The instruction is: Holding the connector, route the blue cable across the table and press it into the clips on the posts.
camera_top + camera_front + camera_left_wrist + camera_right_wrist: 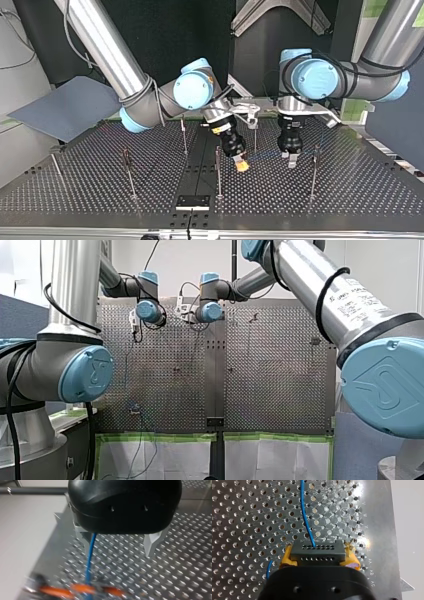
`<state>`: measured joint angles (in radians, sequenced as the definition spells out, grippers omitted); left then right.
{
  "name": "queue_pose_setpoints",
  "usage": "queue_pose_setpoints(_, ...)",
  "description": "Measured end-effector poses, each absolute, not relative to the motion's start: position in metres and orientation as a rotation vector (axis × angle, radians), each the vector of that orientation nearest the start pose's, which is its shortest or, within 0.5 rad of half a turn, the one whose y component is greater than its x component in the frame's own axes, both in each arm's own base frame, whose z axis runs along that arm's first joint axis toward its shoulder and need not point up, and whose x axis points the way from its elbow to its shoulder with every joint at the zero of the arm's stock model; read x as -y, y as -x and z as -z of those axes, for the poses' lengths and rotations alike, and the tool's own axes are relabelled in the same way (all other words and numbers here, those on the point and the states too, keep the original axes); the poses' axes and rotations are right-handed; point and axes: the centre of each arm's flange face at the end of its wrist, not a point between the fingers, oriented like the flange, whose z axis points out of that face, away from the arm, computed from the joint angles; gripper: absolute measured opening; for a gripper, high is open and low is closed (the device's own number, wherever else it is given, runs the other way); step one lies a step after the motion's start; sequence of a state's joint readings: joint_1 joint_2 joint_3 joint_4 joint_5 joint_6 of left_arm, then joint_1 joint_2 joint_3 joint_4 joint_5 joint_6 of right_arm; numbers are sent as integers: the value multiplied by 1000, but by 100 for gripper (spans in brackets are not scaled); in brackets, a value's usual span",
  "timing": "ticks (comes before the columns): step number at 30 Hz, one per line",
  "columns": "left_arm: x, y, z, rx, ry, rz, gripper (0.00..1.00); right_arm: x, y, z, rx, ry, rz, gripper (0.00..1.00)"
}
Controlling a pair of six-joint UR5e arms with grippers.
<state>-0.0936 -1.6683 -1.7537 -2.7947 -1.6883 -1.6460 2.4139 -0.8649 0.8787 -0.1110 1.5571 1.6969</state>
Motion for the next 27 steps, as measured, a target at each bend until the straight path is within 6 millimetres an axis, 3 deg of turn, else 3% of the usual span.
queue_pose_setpoints(1,170,-512,-379,-1513,85,42,91,416,-669,-391,-1002,2247,2594,0)
queue_pose_setpoints(3,169,-516,-370,-1528,91,35,72,416,-670,-391,-1002,2247,2593,0)
queue_pose_setpoints(4,169,-517,-366,-1535,94,32,72,416,-670,-390,-1002,2248,2593,0)
queue_pose_setpoints(6,169,-519,-362,-1541,97,30,51,416,-670,-390,-1002,2248,2592,0)
queue_pose_setpoints(7,169,-520,-360,-1542,98,29,51,416,-670,-390,-1003,2249,2591,0)
queue_pose_setpoints(9,169,-521,-359,-1541,100,31,31,416,-670,-390,-1003,2250,2591,0)
queue_pose_setpoints(10,169,-521,-359,-1539,102,32,31,416,-670,-390,-1004,2250,2590,0)
queue_pose_setpoints(11,169,-521,-359,-1538,104,34,23,416,-670,-389,-1004,2250,2589,0)
queue_pose_setpoints(12,169,-521,-359,-1535,107,37,8,416,-670,-389,-1004,2251,2589,0)
queue_pose_setpoints(13,169,-522,-360,-1533,111,41,8,416,-669,-389,-1004,2251,2588,0)
queue_pose_setpoints(14,169,-522,-360,-1531,114,44,2,416,-669,-389,-1004,2252,2587,0)
queue_pose_setpoints(27,165,-520,-359,-1541,165,65,2,416,-668,-387,-1014,2268,2565,0)
